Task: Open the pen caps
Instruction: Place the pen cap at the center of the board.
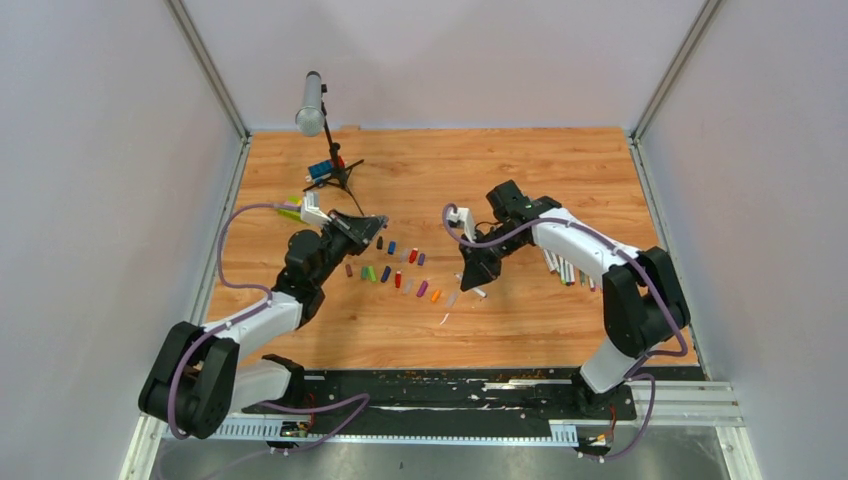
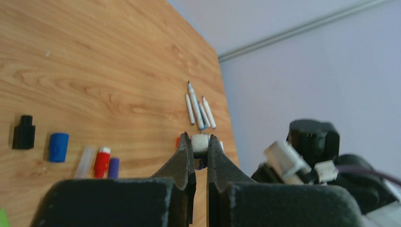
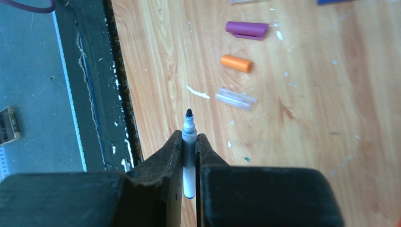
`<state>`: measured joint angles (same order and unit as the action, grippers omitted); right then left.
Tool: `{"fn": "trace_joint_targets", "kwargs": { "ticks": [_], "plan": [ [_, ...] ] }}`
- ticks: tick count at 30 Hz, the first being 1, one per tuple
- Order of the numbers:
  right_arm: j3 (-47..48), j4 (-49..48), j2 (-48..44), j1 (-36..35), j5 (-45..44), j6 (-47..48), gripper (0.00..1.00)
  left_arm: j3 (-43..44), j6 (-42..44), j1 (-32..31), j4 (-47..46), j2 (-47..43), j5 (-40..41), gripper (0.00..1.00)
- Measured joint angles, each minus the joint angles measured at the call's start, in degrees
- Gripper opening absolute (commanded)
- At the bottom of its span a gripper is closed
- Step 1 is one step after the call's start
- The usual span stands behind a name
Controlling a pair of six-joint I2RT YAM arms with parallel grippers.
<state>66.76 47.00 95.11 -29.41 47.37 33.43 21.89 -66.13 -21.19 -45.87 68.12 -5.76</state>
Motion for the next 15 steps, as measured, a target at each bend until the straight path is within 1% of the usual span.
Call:
{"fn": "trace_joint_targets", "kwargs": {
  "ticks": [4,8,11,15],
  "plan": [
    [0.2,0.7,-1.6,4.2,0.5,1.3,0.00,0.2,4.0,-0.2,6.8,-2.0,-5.0,0.01],
    [0.2,0.8,-2.2,8.6,1.4,1.8,0.00,2.0,8.4,-1.6,13.7,-2.6,-7.1,0.01],
    [0.2,0.8,-2.3,11.1,2.1,1.9,0.00,5.2,11.9,-4.9,18.7,-1.2,-7.5,0.01],
    [0.2,0.9,-2.4,13.4,2.8,1.9,0.00,10.9,16.6,-9.8,24.6,3.7,-7.2,0.02]
  ]
}}
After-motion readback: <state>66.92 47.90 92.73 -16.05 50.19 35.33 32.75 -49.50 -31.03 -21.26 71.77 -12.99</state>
